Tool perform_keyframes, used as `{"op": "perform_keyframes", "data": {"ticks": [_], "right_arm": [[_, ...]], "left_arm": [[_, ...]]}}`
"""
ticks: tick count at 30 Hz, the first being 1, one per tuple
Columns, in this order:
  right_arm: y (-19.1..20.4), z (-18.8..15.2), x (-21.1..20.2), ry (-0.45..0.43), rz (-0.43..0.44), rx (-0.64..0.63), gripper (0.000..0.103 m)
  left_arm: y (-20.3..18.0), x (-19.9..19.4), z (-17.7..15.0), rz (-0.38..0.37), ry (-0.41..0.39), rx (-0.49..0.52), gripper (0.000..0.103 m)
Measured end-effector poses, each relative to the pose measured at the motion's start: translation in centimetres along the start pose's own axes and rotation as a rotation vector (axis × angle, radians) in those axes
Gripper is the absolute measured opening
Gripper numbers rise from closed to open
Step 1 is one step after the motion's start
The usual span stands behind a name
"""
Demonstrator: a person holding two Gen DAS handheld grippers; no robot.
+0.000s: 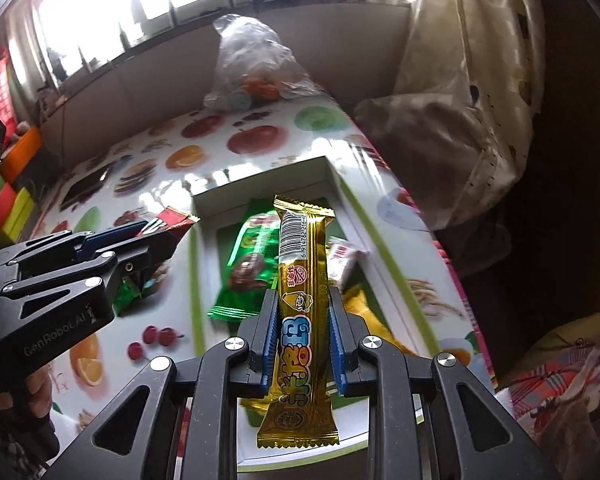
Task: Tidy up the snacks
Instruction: 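Carry the red candy and yellow bar with both tools over the green box, then open both tools to drop the snacks into the box tray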
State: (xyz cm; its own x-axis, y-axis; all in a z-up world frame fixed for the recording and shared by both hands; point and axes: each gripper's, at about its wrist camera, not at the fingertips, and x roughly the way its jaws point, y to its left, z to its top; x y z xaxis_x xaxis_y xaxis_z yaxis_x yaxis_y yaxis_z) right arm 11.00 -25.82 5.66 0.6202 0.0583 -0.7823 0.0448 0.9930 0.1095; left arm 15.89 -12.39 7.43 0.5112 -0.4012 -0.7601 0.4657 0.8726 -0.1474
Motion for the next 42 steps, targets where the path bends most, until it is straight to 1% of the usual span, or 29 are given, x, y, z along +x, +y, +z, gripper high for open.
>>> {"op": "perform_keyframes", "data": {"ticks": [10,21,25,27,39,42], "right_arm": [[-1.9,-0.3,1.3,0.032,-0.031,0.027,0.022],[-3.0,-0.8,2.6,0.071,-0.041,0.038,0.022],[-3.0,-0.9,2.7,0.068,-0.043,0.039,0.022],[-3.1,-1.0,2.6,0.067,-0.049,0.034,0.022],[-3.2,-1.2,2.5,0.049,-0.049,0.041,0.022],[-3.3,-1.2,2.5,0.047,-0.043,0.052,0.025]], "left_arm": [[-1.1,2.8,0.6,-0.024,0.042,-0.008,0.026],[-1.8,5.3,0.5,-0.008,0.076,-0.024,0.026],[-1.8,5.6,0.4,-0.011,0.081,-0.031,0.026],[-1.8,5.8,0.3,-0.002,0.086,-0.033,0.026],[-1.9,6.7,0.2,-0.014,0.104,-0.044,0.026],[-2.1,6.8,0.1,-0.014,0.11,-0.04,0.026]]}}
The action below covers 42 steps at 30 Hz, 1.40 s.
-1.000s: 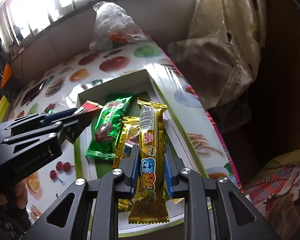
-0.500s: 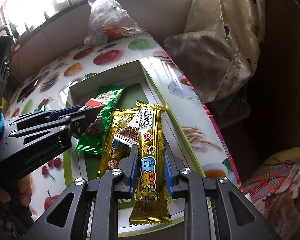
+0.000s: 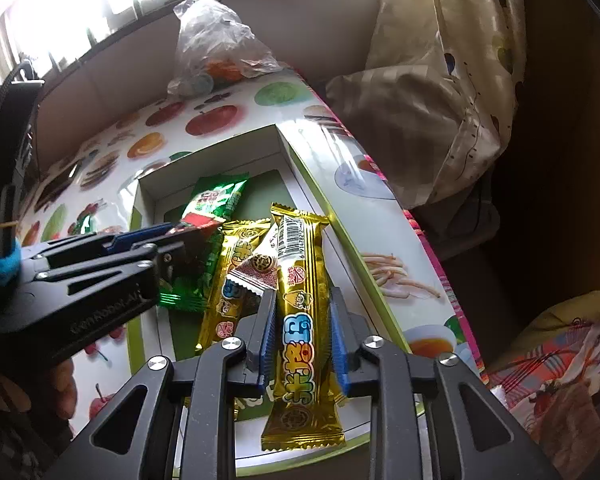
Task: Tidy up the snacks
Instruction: 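Open both tools to drop the snacks into the box tray, then withdraw both open tools from the box toward the remaining snacks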
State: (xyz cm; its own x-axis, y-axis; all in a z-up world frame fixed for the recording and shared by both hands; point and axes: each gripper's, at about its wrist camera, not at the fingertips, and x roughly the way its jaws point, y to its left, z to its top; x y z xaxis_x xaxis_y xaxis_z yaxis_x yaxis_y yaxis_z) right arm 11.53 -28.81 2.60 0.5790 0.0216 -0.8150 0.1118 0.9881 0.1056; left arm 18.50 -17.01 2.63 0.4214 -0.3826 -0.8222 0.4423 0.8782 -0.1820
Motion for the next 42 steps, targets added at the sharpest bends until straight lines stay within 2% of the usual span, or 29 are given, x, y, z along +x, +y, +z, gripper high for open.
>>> {"op": "perform_keyframes", "data": {"ticks": [13,17,20,24,26,42], "right_arm": [[-0.3,-0.1,0.0,-0.008,-0.003,0.028,0.039],[-0.4,-0.2,-0.1,-0.013,-0.002,0.029,0.046],[-0.4,-0.2,-0.3,-0.022,-0.004,0.029,0.049],[-0.4,-0.3,-0.6,-0.029,-0.009,0.034,0.05],[-0.4,-0.3,-0.7,-0.031,-0.015,0.035,0.051],[0.3,-1.0,-2.4,-0.076,-0.026,0.036,0.055]], "left_arm": [[-0.1,0.2,0.0,-0.007,0.004,-0.005,0.031],[-0.1,0.1,0.0,-0.013,0.001,-0.008,0.043],[-0.1,-0.1,-0.1,-0.012,-0.005,-0.01,0.044],[-0.3,-1.0,-0.3,0.005,-0.027,-0.009,0.045],[-0.4,-1.4,-0.3,0.005,-0.035,-0.01,0.049],[0.0,-5.8,-1.9,0.066,-0.13,-0.029,0.049]]}}
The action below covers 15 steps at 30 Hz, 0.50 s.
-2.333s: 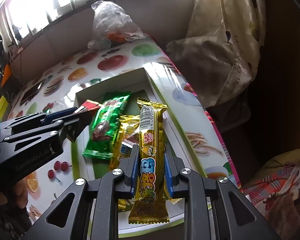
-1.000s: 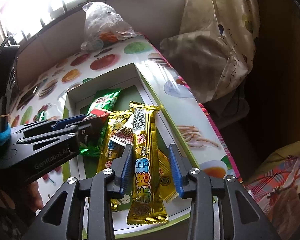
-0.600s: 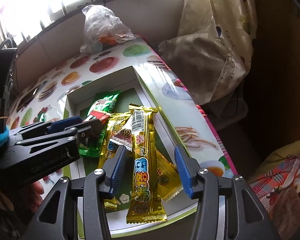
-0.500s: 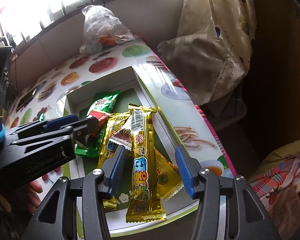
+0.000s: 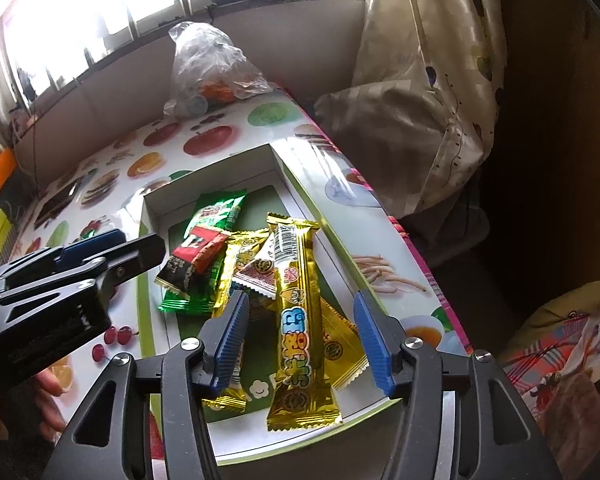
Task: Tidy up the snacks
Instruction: 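Withdraw both open tools from the box toward the remaining snacks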
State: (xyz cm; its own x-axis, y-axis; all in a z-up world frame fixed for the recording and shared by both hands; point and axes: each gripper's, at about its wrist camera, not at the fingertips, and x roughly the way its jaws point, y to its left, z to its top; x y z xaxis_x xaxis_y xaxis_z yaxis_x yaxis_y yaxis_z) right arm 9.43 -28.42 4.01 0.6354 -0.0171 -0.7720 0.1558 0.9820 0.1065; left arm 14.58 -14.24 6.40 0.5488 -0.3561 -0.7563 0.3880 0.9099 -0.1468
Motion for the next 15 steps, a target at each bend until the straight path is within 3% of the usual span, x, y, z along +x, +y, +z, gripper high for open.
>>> {"op": "perform_keyframes", "data": {"ticks": [15], "right_arm": [[2.4,-0.5,-1.6,-0.047,0.026,-0.023,0.056]], "left_arm": [[2.8,-2.9,-2.5,0.058,-0.033,-0.062,0.049]]}}
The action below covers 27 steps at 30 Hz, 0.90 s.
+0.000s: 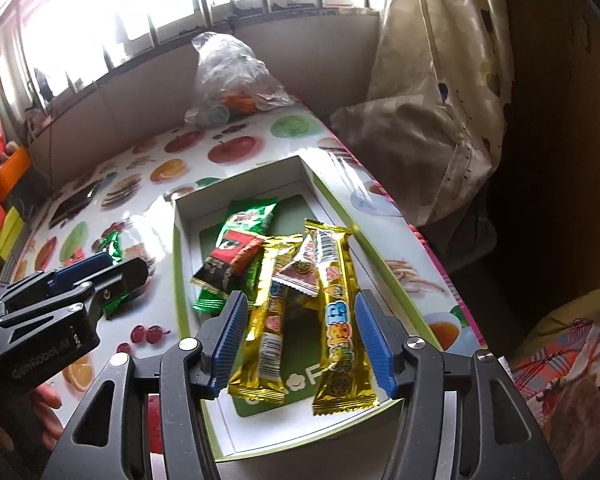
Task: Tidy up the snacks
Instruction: 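Withdraw both open tools from the box toward the remaining snacks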
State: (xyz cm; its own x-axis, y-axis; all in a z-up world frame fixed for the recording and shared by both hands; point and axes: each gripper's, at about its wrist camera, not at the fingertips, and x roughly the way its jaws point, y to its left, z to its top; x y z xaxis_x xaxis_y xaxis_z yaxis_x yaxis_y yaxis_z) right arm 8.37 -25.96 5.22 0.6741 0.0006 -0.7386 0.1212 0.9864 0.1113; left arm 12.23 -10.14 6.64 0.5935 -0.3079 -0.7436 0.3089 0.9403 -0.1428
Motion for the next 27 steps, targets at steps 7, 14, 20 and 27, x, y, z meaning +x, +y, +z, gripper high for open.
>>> {"op": "perform_keyframes", "data": {"ticks": [7,14,20,27], "right_arm": [[1.2,-0.1,-0.6,-0.022,0.012,-0.027,0.056],[2.7,-0.2,-0.8,-0.033,0.032,-0.047,0.056],[4.3,-0.3,-0.9,-0.047,0.05,-0.073,0.056],[6.2,-0.5,-0.8,-0.048,0.073,-0.107,0.056]], "left_arm": [[1.2,-1.4,-0.9,0.041,-0.031,-0.004,0.049],[2.7,-3.0,-1.8,0.092,-0.06,-0.014,0.049],[4.0,-4.1,-2.4,0.108,-0.077,-0.03,0.049],[5.9,-4.9,-3.3,0.129,-0.082,-0.062,0.049]]}}
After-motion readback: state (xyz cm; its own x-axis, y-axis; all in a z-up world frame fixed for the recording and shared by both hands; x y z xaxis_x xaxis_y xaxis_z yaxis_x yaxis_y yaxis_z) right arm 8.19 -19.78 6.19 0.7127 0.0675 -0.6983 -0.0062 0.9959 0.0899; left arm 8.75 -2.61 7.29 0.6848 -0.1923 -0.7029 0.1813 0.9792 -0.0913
